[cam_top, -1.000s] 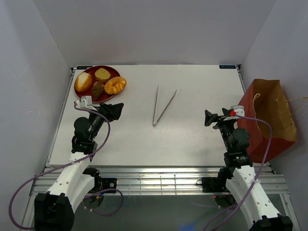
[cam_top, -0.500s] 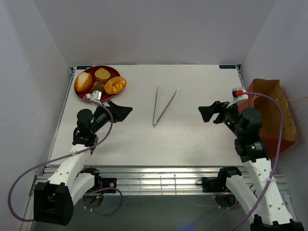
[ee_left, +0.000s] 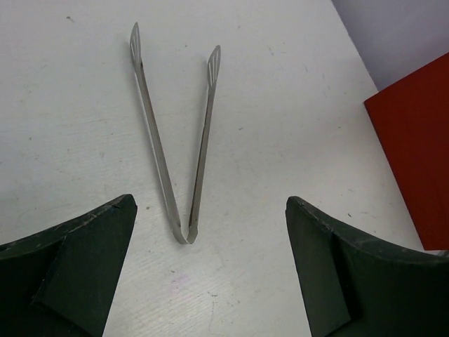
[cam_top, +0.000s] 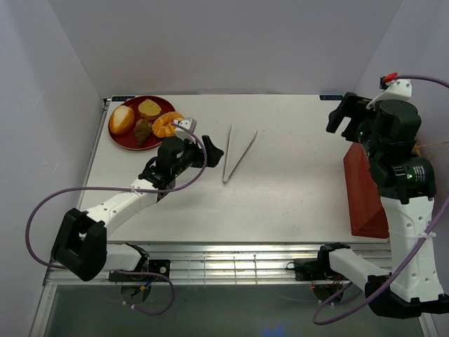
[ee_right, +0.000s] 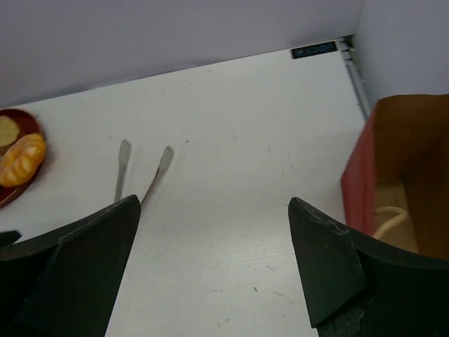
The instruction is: Place the fake bread into the paper bag
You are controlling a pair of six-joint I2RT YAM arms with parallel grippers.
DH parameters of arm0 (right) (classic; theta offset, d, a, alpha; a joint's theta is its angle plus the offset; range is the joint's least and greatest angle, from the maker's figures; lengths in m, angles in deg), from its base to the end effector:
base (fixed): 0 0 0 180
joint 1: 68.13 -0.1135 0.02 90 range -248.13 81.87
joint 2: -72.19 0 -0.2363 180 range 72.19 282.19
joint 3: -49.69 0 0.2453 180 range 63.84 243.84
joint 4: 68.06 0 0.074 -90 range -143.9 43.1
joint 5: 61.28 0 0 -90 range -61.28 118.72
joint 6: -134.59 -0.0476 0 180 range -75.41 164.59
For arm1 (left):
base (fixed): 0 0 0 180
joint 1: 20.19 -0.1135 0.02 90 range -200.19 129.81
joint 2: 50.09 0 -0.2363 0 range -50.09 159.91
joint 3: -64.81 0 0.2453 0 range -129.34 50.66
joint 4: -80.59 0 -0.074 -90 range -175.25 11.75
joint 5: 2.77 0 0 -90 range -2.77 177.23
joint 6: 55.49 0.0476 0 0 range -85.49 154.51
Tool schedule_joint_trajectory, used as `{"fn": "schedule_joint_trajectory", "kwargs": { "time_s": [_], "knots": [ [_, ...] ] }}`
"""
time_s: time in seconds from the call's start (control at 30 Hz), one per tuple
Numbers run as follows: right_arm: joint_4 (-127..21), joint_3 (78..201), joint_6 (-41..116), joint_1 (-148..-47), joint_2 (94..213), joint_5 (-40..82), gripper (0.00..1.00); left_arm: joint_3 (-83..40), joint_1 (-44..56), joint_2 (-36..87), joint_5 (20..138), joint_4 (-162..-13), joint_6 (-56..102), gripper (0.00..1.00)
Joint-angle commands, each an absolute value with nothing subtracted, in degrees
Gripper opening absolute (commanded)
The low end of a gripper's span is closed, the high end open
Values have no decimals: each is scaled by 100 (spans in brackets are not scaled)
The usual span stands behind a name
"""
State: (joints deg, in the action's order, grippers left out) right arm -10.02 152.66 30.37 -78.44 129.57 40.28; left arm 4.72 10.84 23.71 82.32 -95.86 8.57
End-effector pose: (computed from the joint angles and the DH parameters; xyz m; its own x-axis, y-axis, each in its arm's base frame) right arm 0.1808 0.0232 0.4617 -0.2014 0.2080 -0.9572 0.0688 0.9778 0.1980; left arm 0.2621 -0.1624 0.2463 -0.4839 -0.2175 -0.8476 0.4136 0.7968 -0.4406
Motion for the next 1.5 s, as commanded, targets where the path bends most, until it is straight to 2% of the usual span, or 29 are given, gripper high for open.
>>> {"fn": "schedule_joint_trajectory", "kwargs": {
  "time_s": [0.0, 0.43, 0.77, 0.97, 1.27, 1.47],
  "knots": [
    [-126, 15797, 3193, -7842, 13336, 5649, 91, 521, 1154, 2339, 8477, -9658, 911, 98],
    [-64, 15156, 3202, -7771, 13547, 6818, 97, 653, 1154, 2286, 8450, -9606, 1025, 98],
    [-221, 14708, 3280, -7754, 13407, 6880, 100, 618, 1154, 2471, 8204, -9597, 937, 98],
    [-1136, 14593, 3676, -7754, 12792, 5773, 100, 592, 1154, 2576, 8134, -9615, 849, 98],
    [-672, 15462, 3659, -7754, 12940, 6458, 100, 654, 1154, 2655, 8073, -9712, 814, 98],
    [-451, 15077, 3422, -7754, 12906, 6590, 100, 592, 1154, 2664, 7950, -9712, 831, 98]
  ]
}}
